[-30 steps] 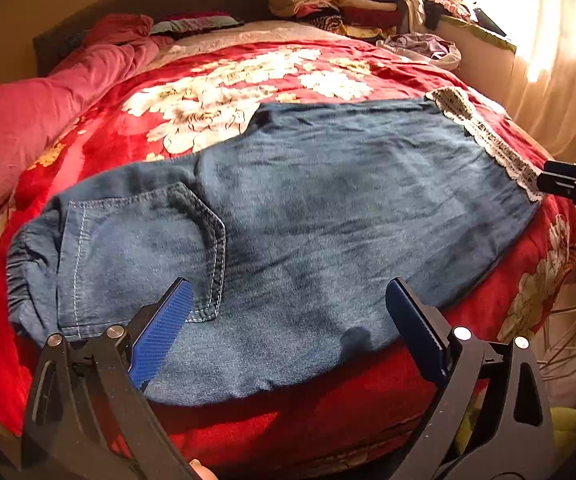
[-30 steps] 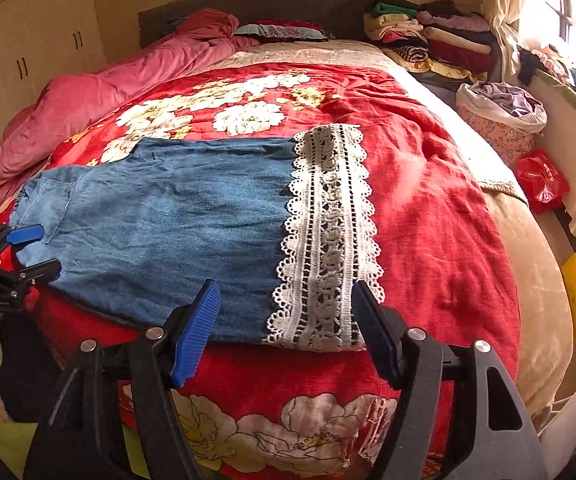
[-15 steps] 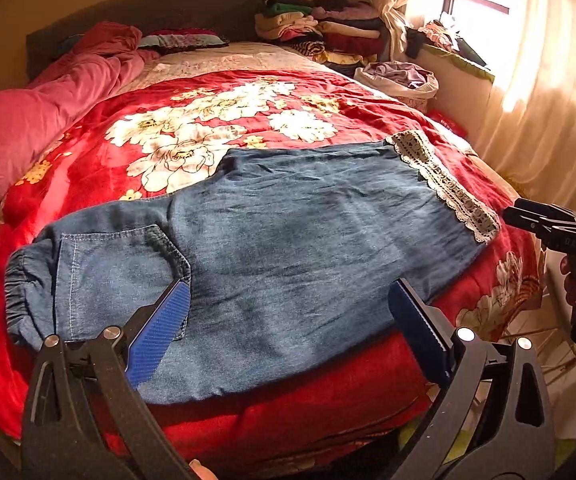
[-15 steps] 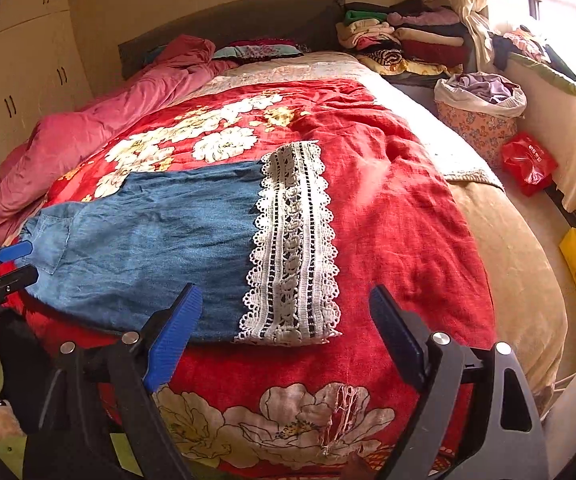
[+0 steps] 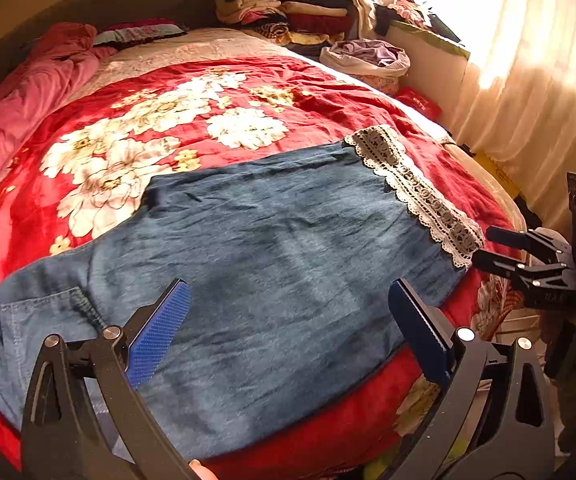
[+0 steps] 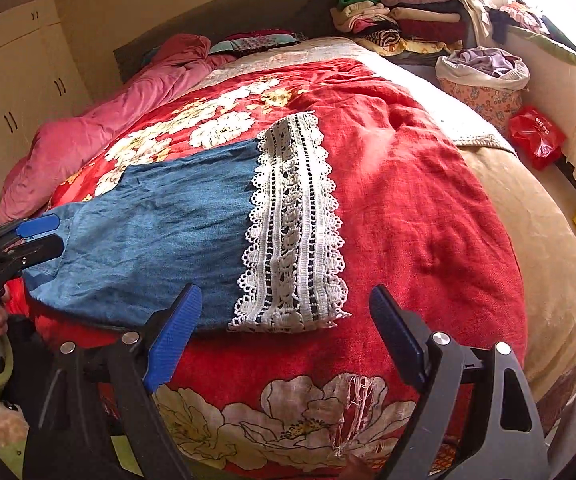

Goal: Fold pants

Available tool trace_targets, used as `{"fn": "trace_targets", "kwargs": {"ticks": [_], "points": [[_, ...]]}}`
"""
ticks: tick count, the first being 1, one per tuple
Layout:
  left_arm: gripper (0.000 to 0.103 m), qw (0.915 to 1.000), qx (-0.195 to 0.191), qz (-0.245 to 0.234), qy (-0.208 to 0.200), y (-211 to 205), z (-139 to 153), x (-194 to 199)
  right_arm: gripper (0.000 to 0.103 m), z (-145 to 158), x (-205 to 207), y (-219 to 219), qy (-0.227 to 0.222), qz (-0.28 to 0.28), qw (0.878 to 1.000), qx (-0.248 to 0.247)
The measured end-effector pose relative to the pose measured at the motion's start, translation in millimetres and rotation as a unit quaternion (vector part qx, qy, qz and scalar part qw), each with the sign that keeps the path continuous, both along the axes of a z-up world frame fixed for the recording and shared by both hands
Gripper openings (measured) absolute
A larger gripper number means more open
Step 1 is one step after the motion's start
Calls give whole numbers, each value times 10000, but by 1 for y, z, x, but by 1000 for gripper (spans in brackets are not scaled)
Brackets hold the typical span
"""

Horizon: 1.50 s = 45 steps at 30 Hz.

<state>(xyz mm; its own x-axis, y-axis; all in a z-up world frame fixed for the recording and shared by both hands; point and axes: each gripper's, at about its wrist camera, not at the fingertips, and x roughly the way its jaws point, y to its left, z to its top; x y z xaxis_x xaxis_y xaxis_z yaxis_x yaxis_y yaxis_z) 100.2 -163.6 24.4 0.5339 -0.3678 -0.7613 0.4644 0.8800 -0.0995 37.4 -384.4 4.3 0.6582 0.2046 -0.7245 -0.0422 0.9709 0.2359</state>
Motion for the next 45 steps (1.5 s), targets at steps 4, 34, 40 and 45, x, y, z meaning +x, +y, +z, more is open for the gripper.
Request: {"fn": "trace_targets", "kwargs": {"ticks": [4,34,40,45], "points": [[93,9996,201,-195,5,-23,0,21,85,-4,3,-2,1,-32,9999,150],[35,9858,350,-1540,564,-134,-44,164,60,-23,19,-3,-205,22,9963,840],[31,9798,507,-1858,536,-149,-51,162,51,-23,21,1,-226,176,9962,824],[31,9782,590,-1828,785,-153,-59,169,52,-27,24,0,-149,46,9959,896]]}}
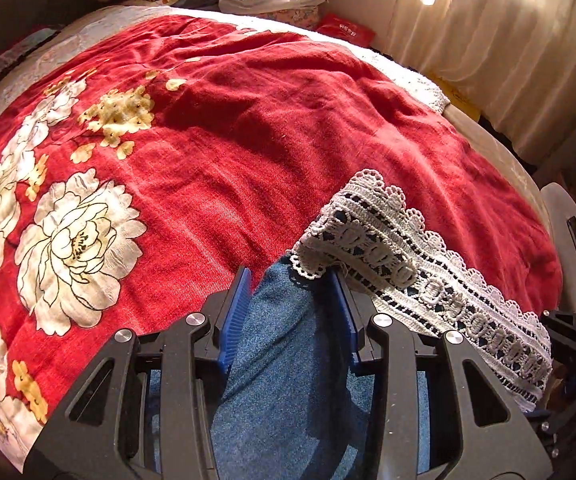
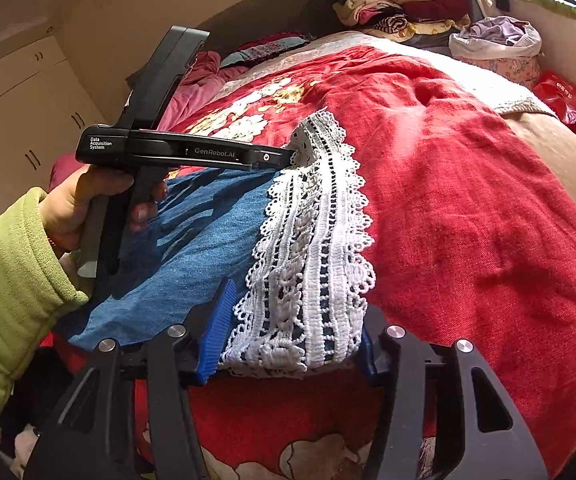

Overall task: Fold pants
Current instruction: 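Close the left gripper on the lace hem edge of the denim pants, then lift the lace hem with the left gripper and fold it over the pants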

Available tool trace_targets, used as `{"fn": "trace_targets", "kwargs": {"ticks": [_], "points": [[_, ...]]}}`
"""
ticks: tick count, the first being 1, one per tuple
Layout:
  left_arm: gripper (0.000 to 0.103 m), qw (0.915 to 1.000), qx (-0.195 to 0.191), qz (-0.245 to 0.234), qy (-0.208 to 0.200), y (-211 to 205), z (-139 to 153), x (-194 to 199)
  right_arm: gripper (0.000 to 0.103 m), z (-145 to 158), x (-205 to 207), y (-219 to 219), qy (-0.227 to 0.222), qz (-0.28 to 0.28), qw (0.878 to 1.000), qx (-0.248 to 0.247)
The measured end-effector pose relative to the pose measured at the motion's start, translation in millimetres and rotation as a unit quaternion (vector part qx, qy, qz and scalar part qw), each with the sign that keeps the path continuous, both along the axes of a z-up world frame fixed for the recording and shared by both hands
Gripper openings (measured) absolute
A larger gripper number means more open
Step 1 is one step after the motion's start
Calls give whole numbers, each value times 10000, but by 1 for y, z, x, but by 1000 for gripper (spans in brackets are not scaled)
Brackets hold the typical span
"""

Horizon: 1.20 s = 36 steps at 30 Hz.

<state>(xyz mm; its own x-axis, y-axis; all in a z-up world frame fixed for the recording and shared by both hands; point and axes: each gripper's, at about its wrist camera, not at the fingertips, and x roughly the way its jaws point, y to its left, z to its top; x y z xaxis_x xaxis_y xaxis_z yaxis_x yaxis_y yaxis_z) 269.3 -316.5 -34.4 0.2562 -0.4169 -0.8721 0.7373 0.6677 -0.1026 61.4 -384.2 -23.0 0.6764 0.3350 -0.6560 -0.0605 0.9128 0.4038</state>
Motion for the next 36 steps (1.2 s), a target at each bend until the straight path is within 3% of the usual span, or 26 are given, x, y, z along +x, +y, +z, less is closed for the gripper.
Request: {"fn": "trace_targets", "kwargs": {"ticks": [7,12,16,19,25,30,33,36], "points": [[17,9999,-108,90,-64,0,2,-8,51,1,8,9,103,77,9997,-185],[8,9994,-336,116,-56,7,8,-9,33,6,12,15,172,130,9994,-259],[5,9955,-931,34,183,25,18,-4,29,19,10,24,113,143,9994,-288],[4,9884,-1475,8,362,46,29,-3,29,36,10,40,-72,196,9993,-325],[4,9774,-2055,291,400,97,56,-5,29,77,8,90,-539,617,9948,-606],[5,9707,-2269,691,386,153,61,-11,29,87,7,141,-634,1043,9886,-876],[11,9699,-2144,1095,364,187,55,-18,29,77,9,174,-541,1305,9832,-1155],[27,9566,-2349,1647,500,232,49,-23,29,59,13,205,-332,1541,9750,-1565]]}}
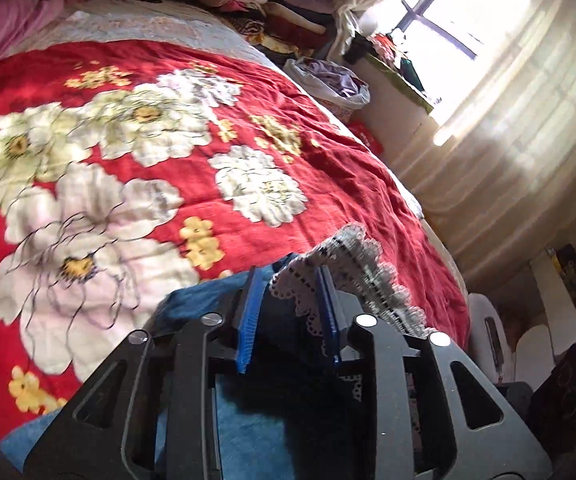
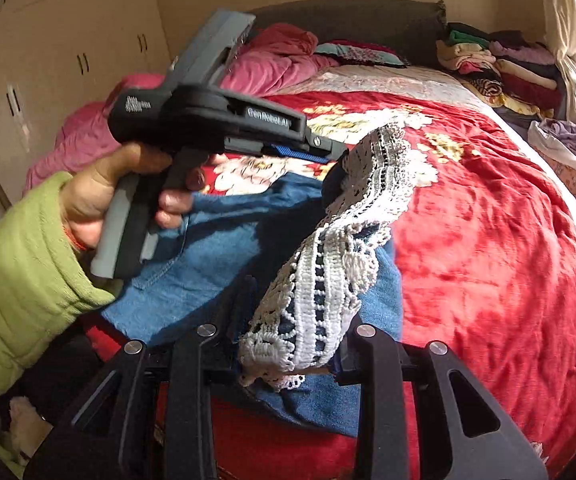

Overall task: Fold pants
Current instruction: 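Lift the lace hem with the left gripper and fold it over the pants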

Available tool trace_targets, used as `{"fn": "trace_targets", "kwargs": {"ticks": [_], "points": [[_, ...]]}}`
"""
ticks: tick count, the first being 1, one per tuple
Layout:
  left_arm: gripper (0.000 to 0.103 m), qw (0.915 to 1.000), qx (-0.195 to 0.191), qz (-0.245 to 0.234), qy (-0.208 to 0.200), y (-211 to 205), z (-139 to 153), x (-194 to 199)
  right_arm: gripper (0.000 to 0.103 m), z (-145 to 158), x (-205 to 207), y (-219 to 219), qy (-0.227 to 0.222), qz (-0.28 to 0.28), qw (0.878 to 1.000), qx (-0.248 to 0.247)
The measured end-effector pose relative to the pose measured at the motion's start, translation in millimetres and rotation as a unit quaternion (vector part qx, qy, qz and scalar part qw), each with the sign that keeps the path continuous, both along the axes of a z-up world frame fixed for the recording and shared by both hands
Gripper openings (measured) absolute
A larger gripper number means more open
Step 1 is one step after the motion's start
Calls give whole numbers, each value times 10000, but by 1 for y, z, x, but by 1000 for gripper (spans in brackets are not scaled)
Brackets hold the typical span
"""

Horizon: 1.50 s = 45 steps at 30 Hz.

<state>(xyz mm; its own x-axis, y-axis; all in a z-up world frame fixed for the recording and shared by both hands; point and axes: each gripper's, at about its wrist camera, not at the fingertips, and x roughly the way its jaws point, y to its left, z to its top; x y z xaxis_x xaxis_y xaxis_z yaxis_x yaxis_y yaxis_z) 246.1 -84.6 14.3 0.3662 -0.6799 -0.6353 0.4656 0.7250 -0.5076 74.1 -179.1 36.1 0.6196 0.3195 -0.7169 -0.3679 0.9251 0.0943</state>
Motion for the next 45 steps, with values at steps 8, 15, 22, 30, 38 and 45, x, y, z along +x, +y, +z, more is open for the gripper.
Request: {"fn": "trace_targets", "kwargs": {"ticks": [8,15,22,30,38,45], "points": [[47,9923,-754,937,297,84,-6,-20,31,-19,-12,57,-205,545,9906,-1237],[59,9914,-959,781,437,79,-21,-23,31,-28,-20,78,-280,873,9839,-1535],[62,9870,-1014,816,941,85,-46,-14,44,-30,-32,85,-375,953,9810,-1645],[61,9928,-565,792,693,66,-43,-20,45,-24,-31,72,-331,656,9885,-1319],[12,9960,-310,814,220,60,-35,-25,16,-23,-33,83,-379,878,9859,-1376],[17,9941,-41,1025,341,71,-45,-18,21,-34,-24,97,-311,1125,9844,-1317]]}}
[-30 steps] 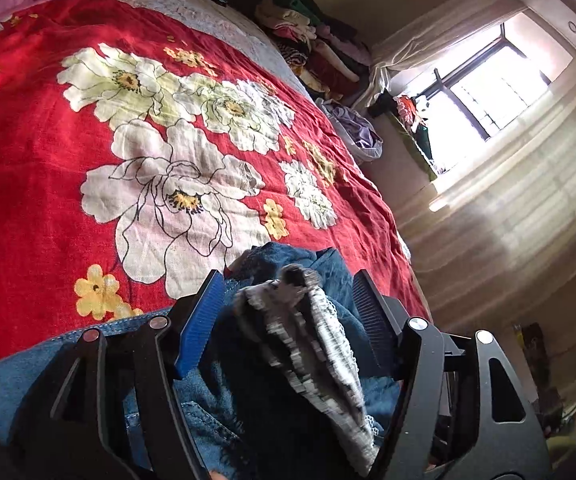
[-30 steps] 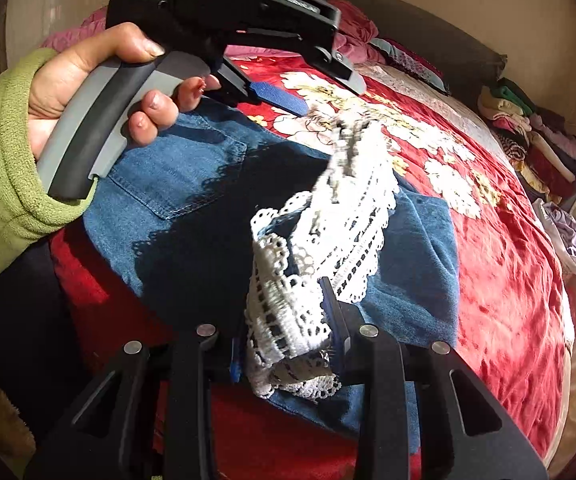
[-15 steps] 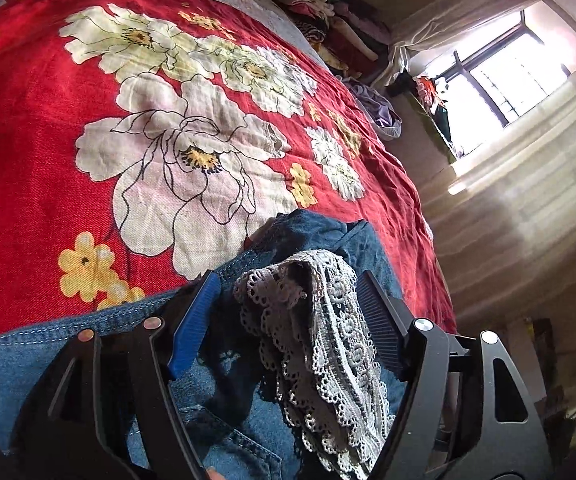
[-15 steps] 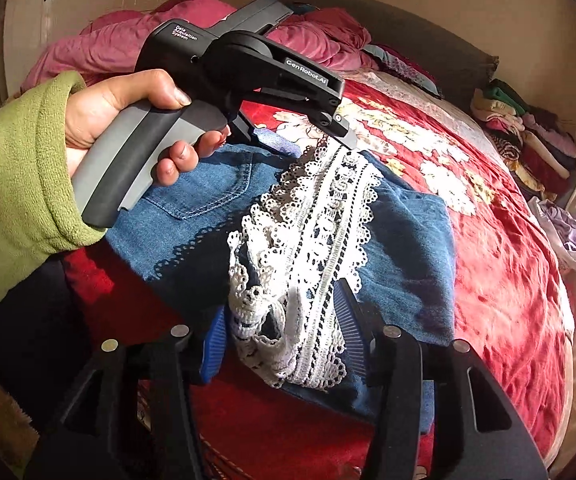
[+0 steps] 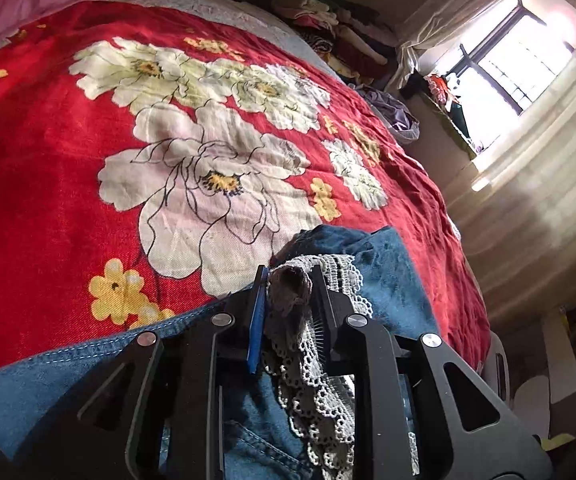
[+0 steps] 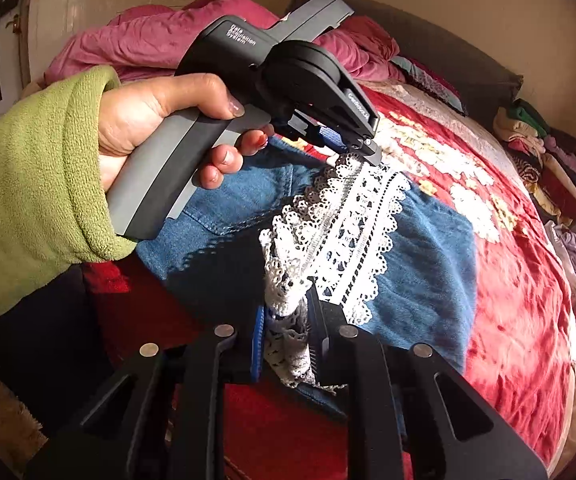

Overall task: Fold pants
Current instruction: 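Lift the lace hem with the left gripper and fold it over the pants, then open the left gripper and withdraw from the folded pants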

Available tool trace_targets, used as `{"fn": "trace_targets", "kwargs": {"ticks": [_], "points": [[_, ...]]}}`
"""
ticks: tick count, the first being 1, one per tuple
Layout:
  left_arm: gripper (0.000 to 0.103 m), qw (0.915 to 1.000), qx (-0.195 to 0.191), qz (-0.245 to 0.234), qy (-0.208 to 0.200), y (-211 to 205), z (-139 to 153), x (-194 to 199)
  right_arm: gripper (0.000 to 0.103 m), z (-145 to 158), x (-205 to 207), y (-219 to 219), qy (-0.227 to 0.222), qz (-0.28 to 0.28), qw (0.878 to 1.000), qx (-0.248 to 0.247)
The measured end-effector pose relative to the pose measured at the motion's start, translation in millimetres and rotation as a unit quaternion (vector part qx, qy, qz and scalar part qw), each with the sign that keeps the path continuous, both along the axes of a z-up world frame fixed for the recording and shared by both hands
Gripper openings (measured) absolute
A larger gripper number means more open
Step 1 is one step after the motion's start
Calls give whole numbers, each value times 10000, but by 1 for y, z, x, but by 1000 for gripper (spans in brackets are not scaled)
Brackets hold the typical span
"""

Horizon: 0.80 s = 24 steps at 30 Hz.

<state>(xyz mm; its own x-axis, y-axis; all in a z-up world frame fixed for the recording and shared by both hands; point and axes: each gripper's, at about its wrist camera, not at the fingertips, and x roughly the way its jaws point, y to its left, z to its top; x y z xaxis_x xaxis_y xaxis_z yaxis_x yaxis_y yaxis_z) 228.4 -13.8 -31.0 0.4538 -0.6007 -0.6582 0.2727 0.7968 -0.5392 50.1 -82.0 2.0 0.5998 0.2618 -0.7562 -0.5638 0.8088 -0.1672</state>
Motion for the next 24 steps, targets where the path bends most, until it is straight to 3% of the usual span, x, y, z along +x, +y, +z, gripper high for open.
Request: {"fn": "trace_targets", "kwargs": {"ticks": [3,4,10,15,19,24], "points": [[25,9999,-115,50,78,5,-4,1,33,-1,-2,-1,192,118,9993,314],[32,9999,-114,94,46,8,-2,0,36,4,-5,-2,193,183,9988,401],[38,9990,-186,321,-242,24,17,-26,45,33,-25,-31,-74,123,9976,676],[42,9966,-357,597,-431,43,36,-80,45,31,-26,-75,-261,-600,9965,526],[45,9970,-41,596,-502,35,43,-127,45,23,-18,-113,-136,-1237,9892,777],[45,9984,236,363,-364,14,38,-170,45,13,-14,-131,-29,-1444,9849,954]]}}
